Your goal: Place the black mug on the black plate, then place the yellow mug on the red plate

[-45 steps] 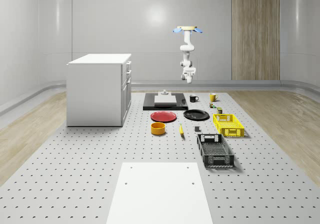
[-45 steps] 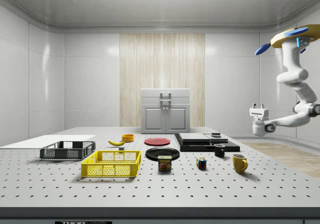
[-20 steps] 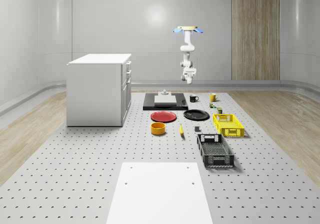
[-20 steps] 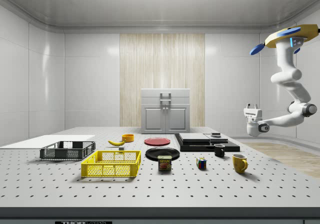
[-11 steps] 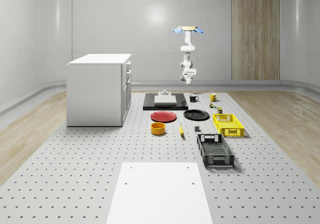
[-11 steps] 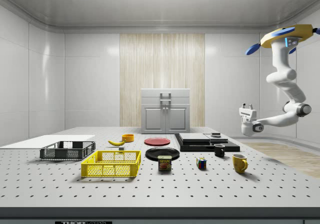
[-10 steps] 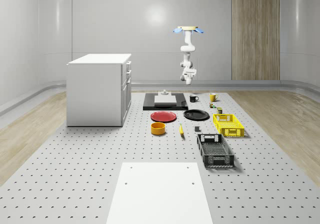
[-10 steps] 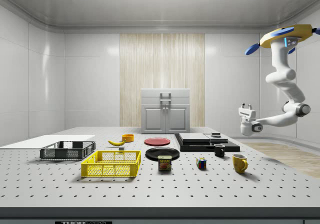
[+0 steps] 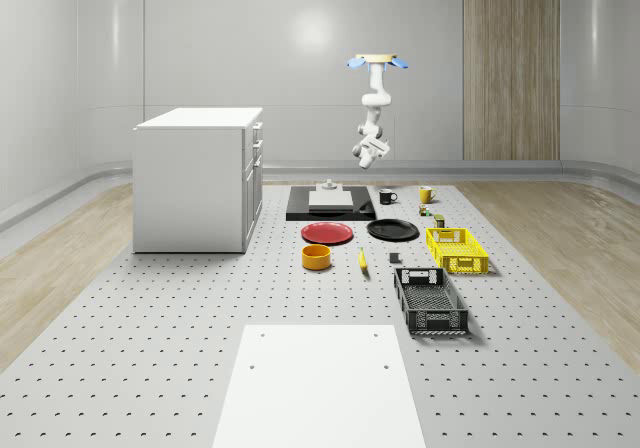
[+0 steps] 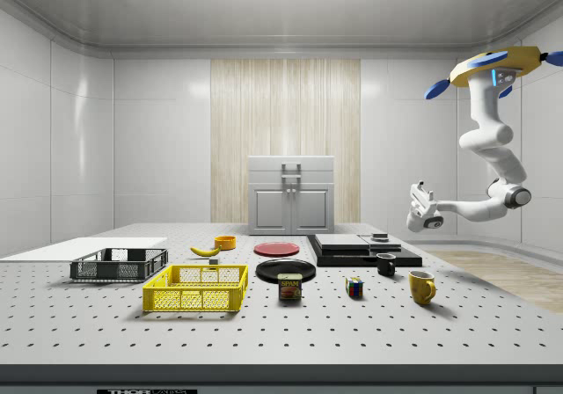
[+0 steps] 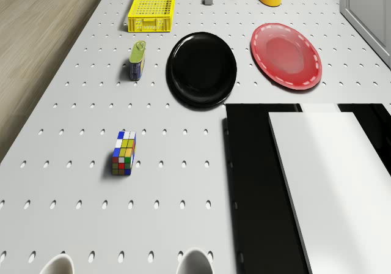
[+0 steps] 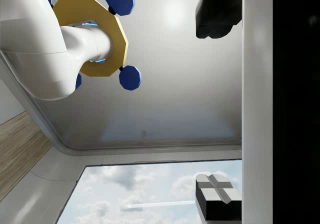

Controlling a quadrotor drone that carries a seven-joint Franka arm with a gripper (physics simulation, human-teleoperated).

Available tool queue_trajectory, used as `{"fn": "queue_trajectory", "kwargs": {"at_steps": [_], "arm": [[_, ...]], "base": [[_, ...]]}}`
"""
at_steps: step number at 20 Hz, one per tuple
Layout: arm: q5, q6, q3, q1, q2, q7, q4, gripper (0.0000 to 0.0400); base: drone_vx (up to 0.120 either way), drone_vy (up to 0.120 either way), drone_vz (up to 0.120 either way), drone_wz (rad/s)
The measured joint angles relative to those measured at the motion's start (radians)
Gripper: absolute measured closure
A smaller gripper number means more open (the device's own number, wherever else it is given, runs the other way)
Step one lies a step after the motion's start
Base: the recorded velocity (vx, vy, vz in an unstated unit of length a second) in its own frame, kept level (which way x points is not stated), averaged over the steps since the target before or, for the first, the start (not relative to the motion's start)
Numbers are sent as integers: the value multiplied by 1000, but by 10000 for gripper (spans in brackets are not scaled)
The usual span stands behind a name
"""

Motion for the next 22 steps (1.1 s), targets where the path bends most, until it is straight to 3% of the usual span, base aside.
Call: {"fn": "queue_trajectory", "kwargs": {"at_steps": [3, 8, 11, 14, 18, 22], "arm": [[-260, 13, 169, -63, -25, 50, -109, 0], [-815, 10, 482, -237, -93, 217, -419, 0], [-1111, -41, 630, -391, -136, 352, -581, 0], [-1310, -113, 736, -552, -174, 472, -674, 0], [-1446, -190, 823, -717, -221, 583, -727, 0], [-1500, -229, 871, -817, -259, 649, -744, 0]], "base": [[0, 0, -120, 0], [0, 0, -120, 0], [0, 0, -120, 0], [0, 27, -120, 0], [110, 0, -120, 0], [120, -100, -120, 0]]}}
